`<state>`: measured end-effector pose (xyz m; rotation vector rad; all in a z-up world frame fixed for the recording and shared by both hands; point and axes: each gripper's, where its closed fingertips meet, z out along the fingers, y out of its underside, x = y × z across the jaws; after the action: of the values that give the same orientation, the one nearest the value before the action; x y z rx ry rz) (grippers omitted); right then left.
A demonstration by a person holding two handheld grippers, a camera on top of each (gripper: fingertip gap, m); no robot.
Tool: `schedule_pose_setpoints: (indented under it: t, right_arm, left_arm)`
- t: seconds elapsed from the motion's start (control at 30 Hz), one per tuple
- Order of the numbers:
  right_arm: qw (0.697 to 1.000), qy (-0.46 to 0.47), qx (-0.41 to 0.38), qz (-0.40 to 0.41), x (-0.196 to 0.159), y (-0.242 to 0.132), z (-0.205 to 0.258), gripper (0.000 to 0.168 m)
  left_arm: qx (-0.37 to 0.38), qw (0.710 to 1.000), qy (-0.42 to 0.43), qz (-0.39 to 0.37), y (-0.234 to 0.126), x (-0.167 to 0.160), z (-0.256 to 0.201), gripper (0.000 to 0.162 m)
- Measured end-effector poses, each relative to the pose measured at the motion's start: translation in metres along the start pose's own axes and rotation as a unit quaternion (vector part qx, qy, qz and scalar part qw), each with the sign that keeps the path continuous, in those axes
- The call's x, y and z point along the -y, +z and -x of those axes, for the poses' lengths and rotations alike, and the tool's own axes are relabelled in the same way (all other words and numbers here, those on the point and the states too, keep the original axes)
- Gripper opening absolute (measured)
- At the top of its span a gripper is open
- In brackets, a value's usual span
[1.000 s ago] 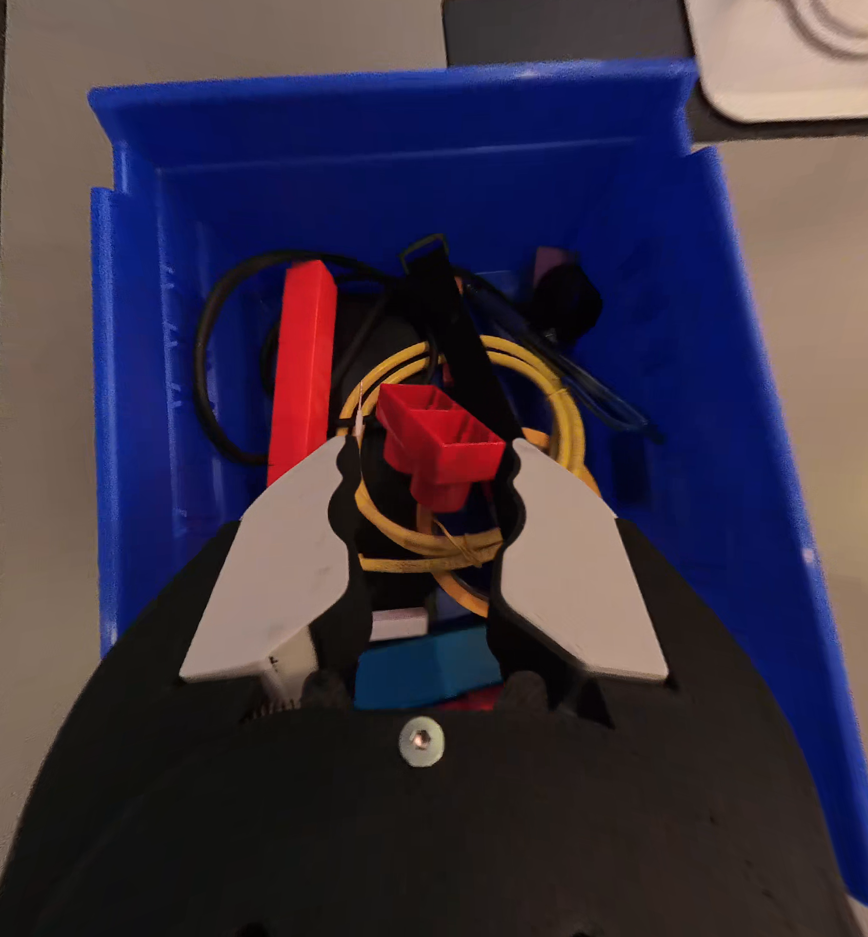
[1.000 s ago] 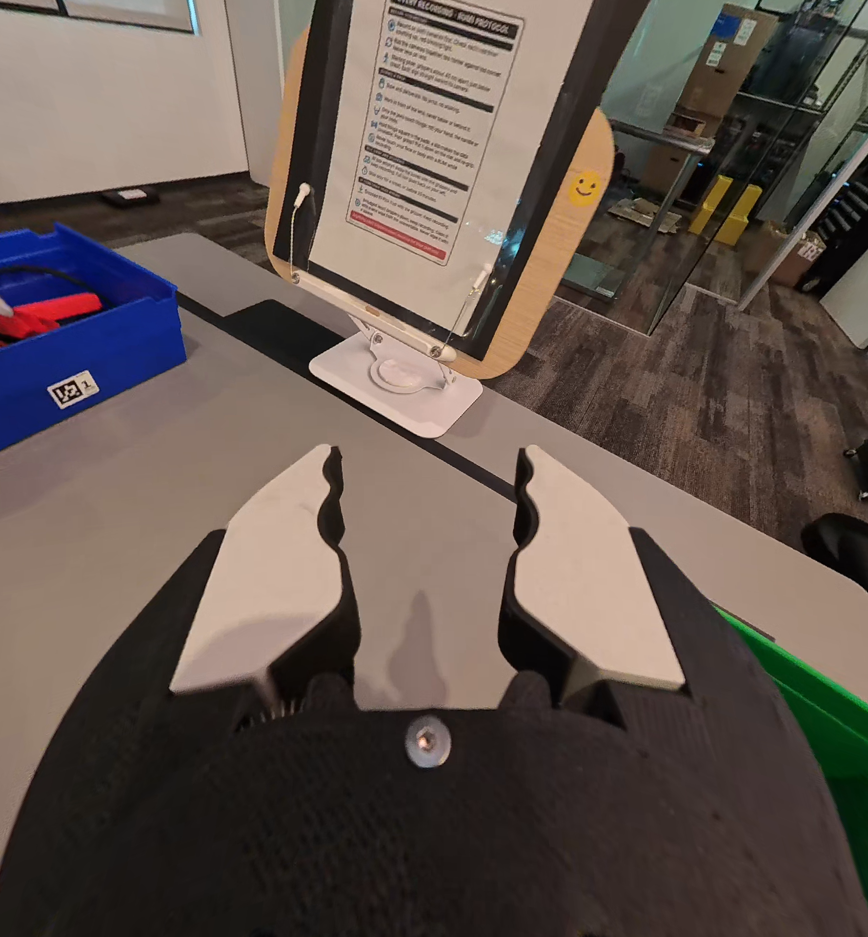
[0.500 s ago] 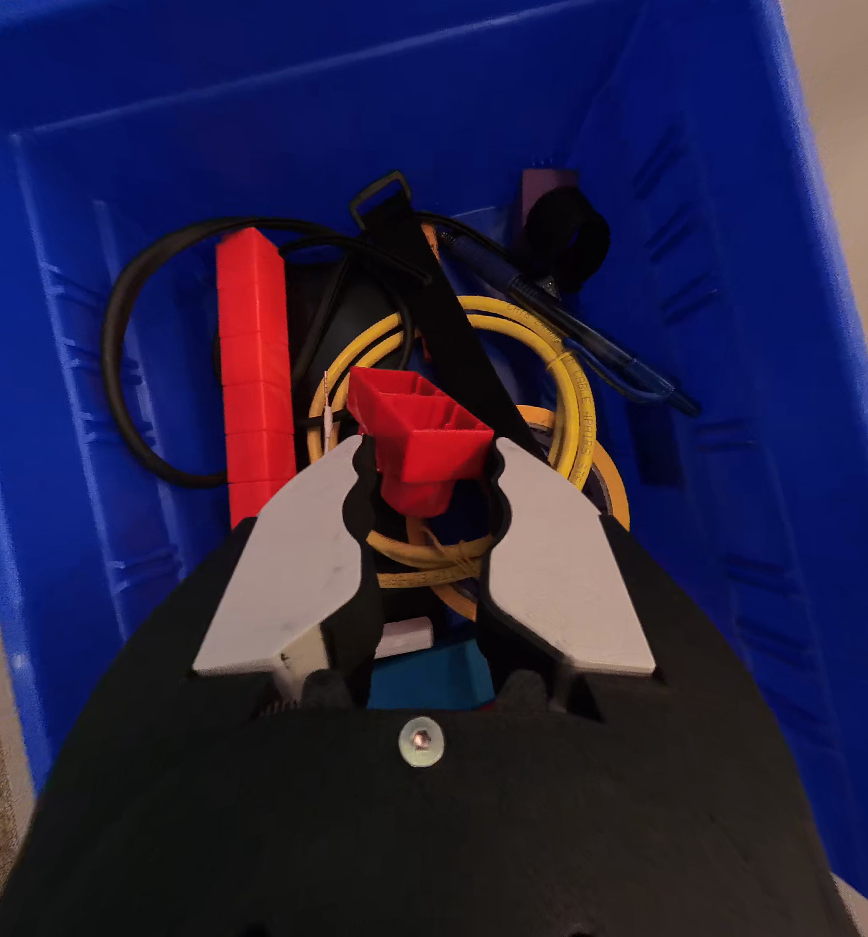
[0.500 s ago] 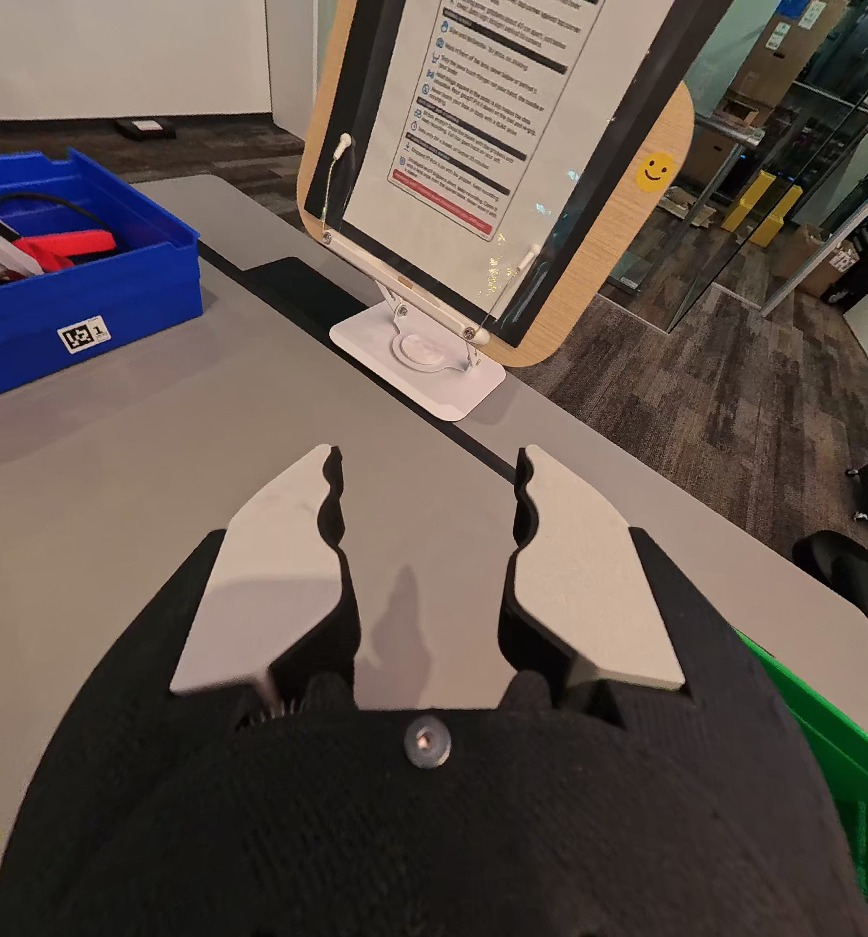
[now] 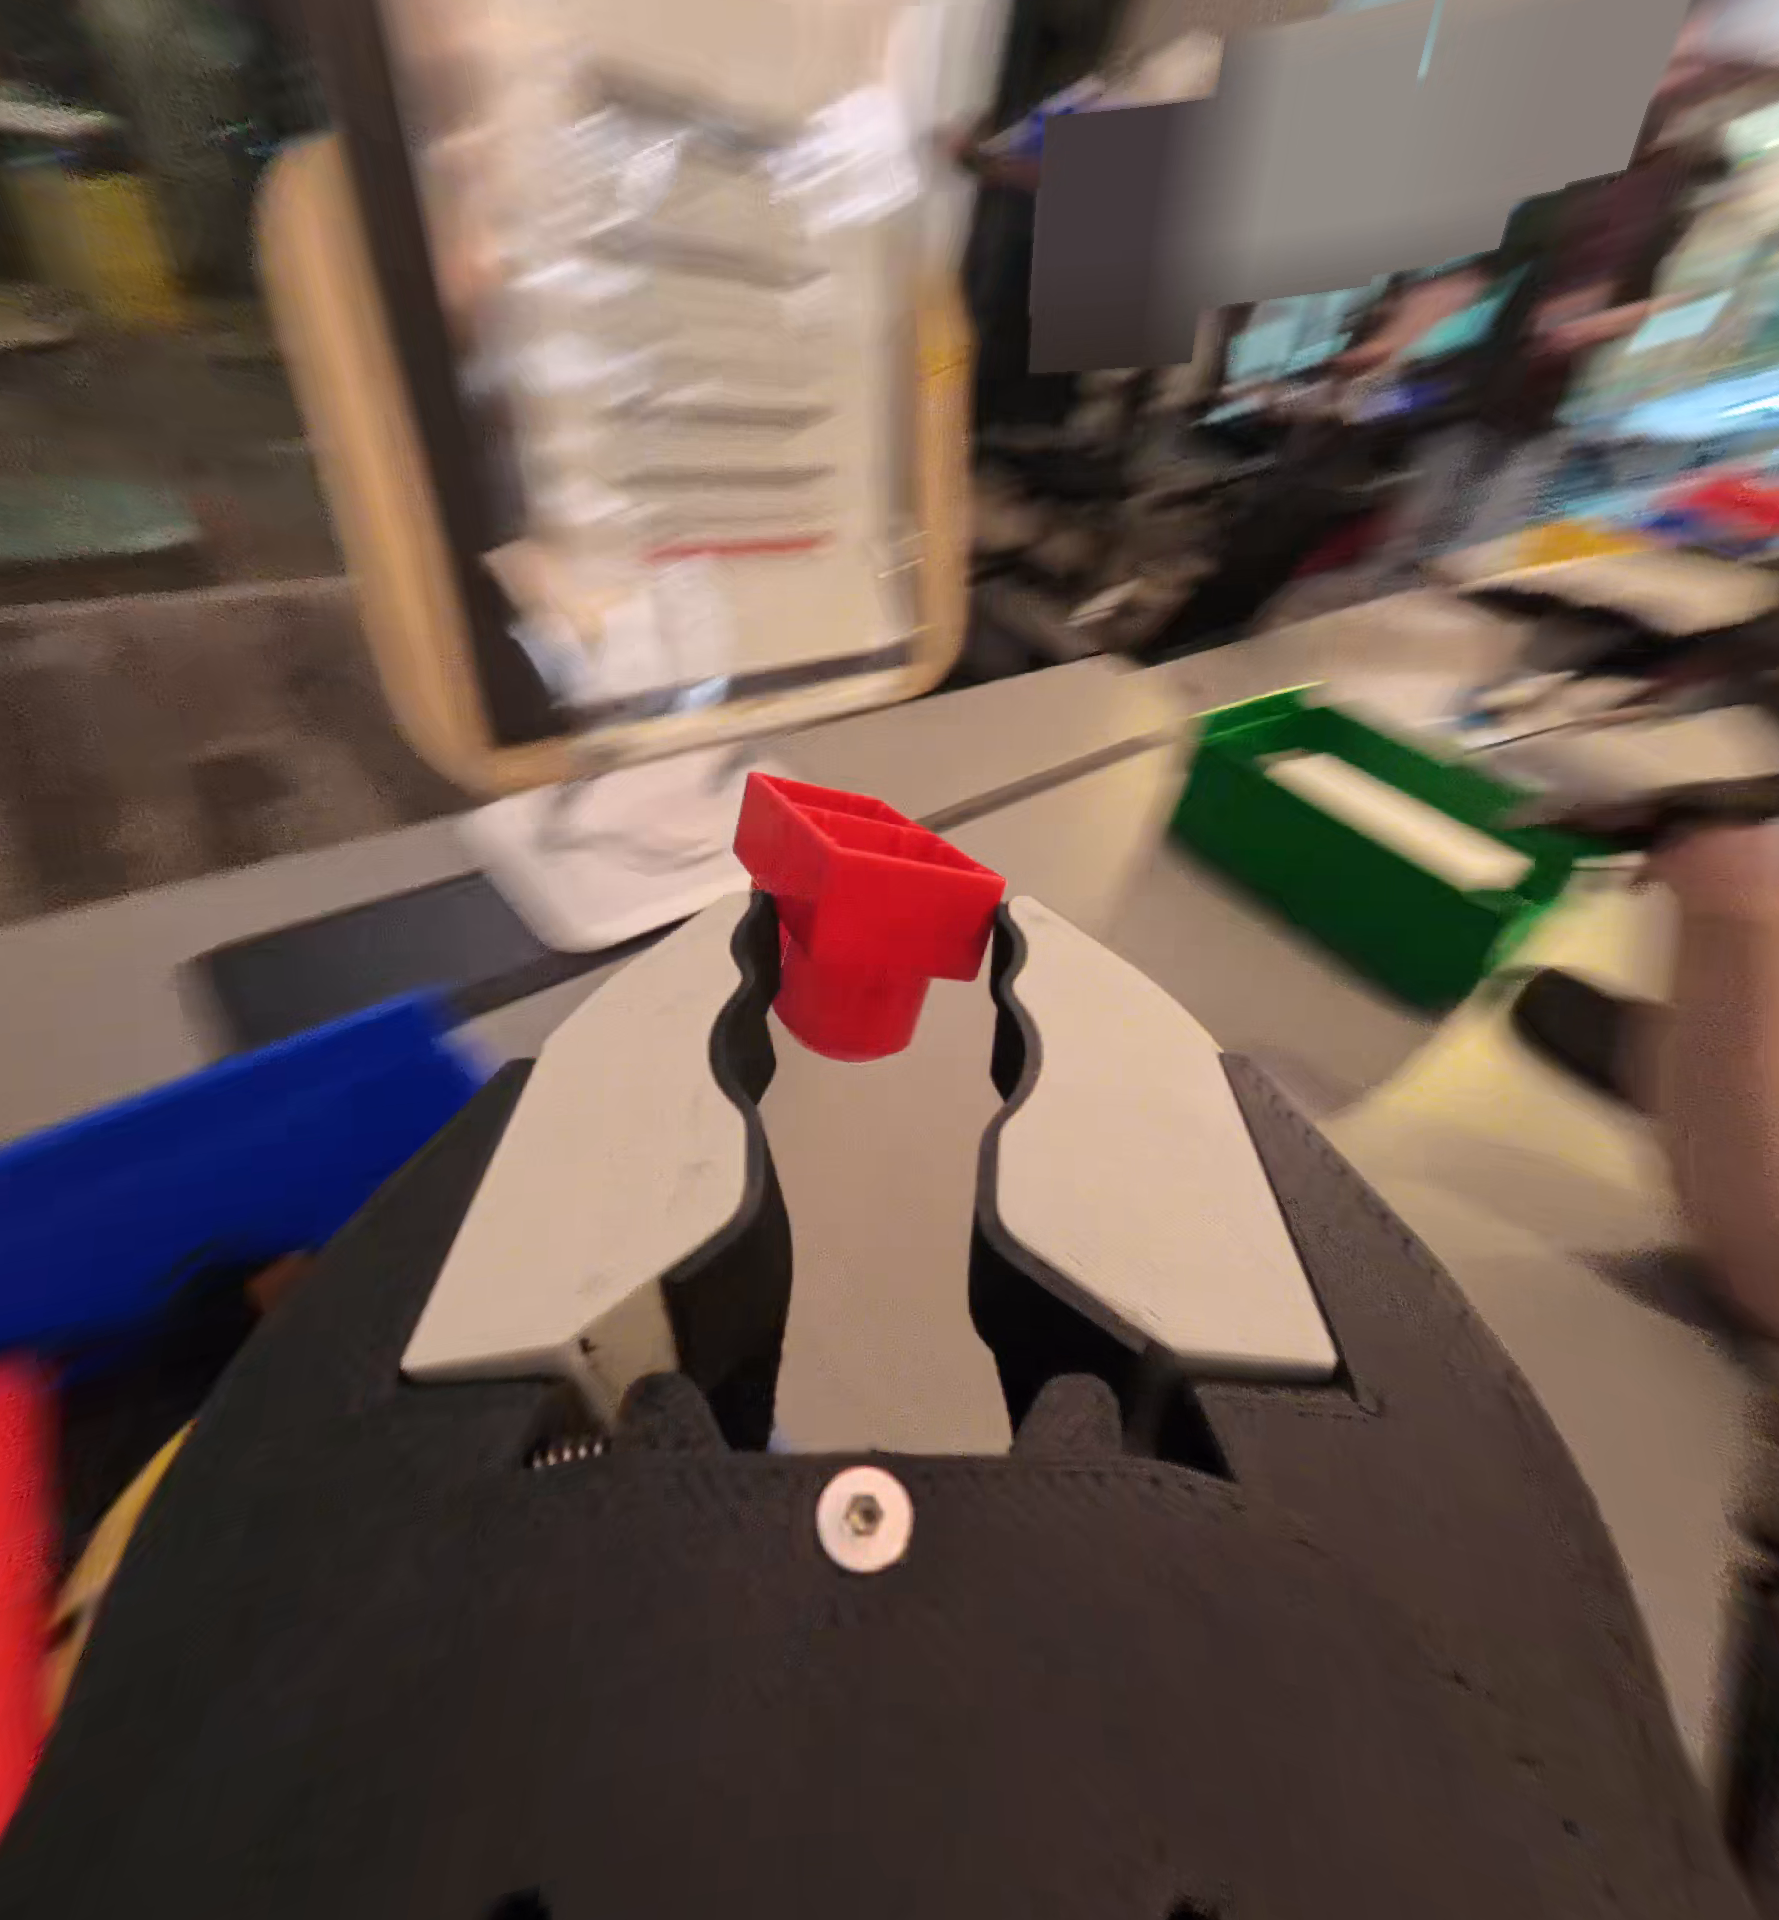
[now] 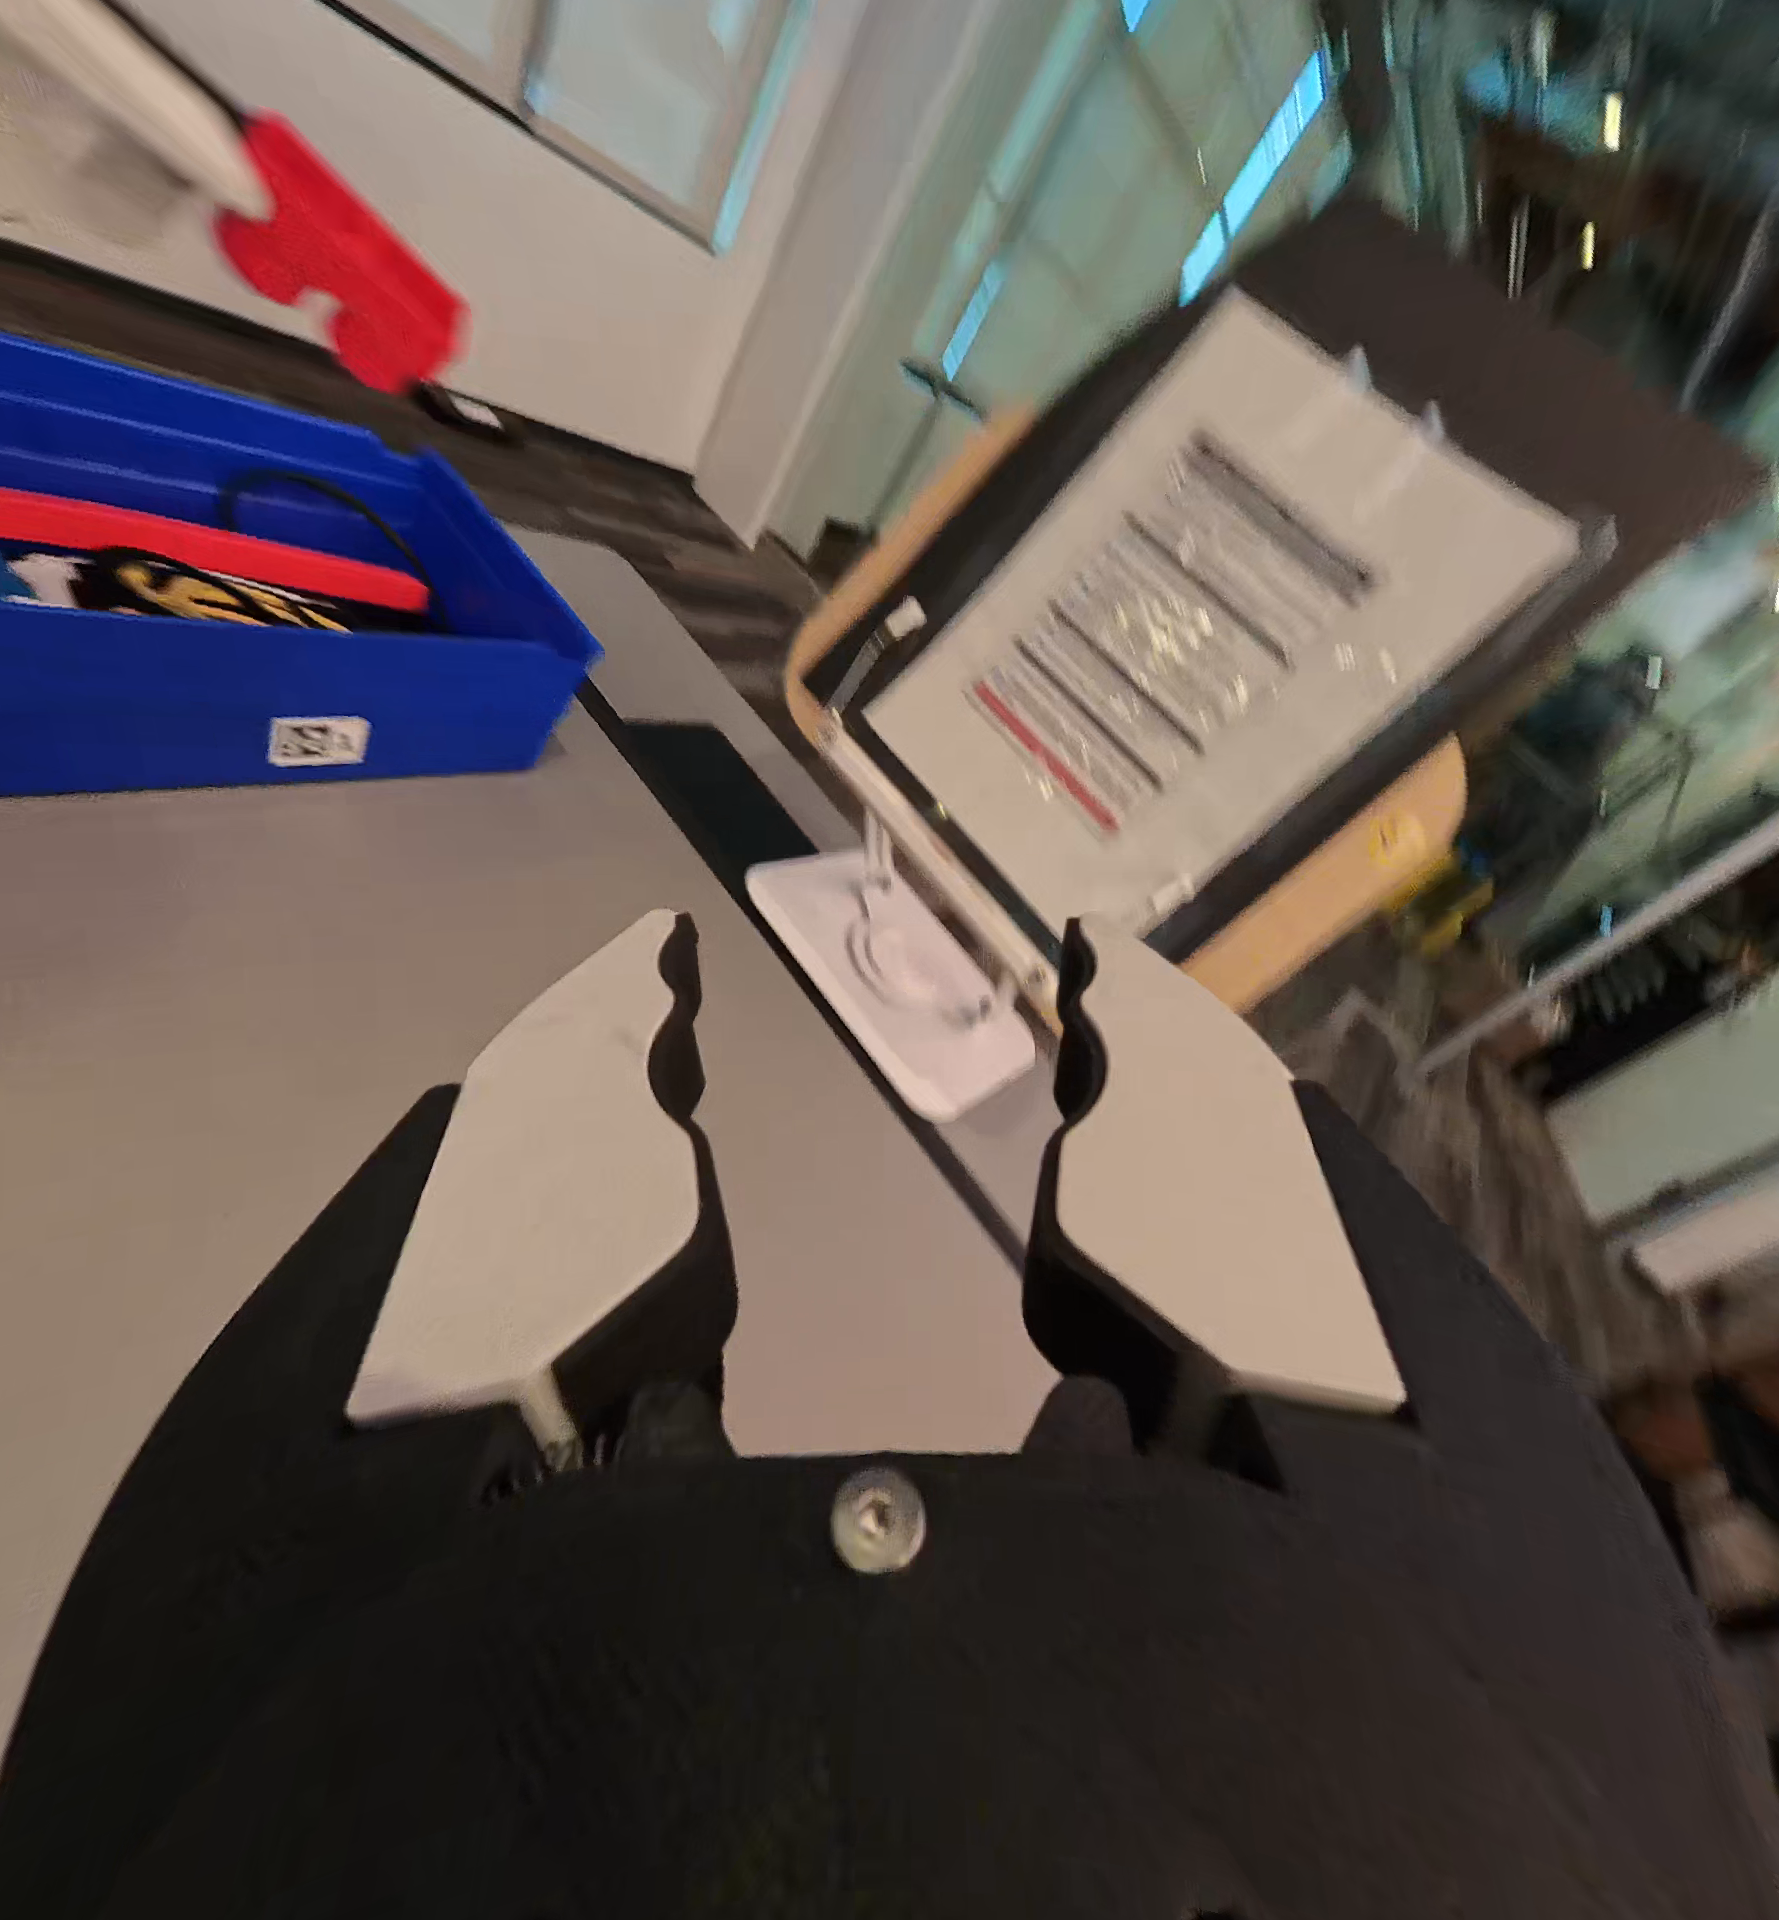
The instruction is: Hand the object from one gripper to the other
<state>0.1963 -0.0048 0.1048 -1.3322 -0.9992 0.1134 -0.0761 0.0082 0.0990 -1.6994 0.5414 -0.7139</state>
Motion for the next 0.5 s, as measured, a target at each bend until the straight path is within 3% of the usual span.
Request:
schedule_pose_setpoints:
  t: [0.1, 0.17, 0.3, 0.5]
  right_arm:
    - [0.992, -0.088, 0.003, -0.087, 0.031, 0.001, 0.034, 0.071]
    - [0.981, -0.149, -0.024, -0.12, 0.045, -0.001, 0.05, 0.071]
    - [0.967, -0.212, -0.05, -0.134, 0.058, 0.001, 0.077, 0.071]
    - [0.957, -0.27, -0.099, -0.039, 0.031, 0.028, 0.082, 0.07]
  left_arm:
    - [-0.196, 0.98, -0.024, -0.033, 0.013, 0.018, -0.084, 0.039]
    - [-0.265, 0.963, -0.045, -0.023, 0.025, 0.017, -0.118, 0.039]
    - [-0.292, 0.954, -0.065, 0.016, 0.059, 0.001, -0.151, 0.038]
    - [-0.309, 0.946, -0.089, 0.048, 0.081, -0.016, -0.172, 0.038]
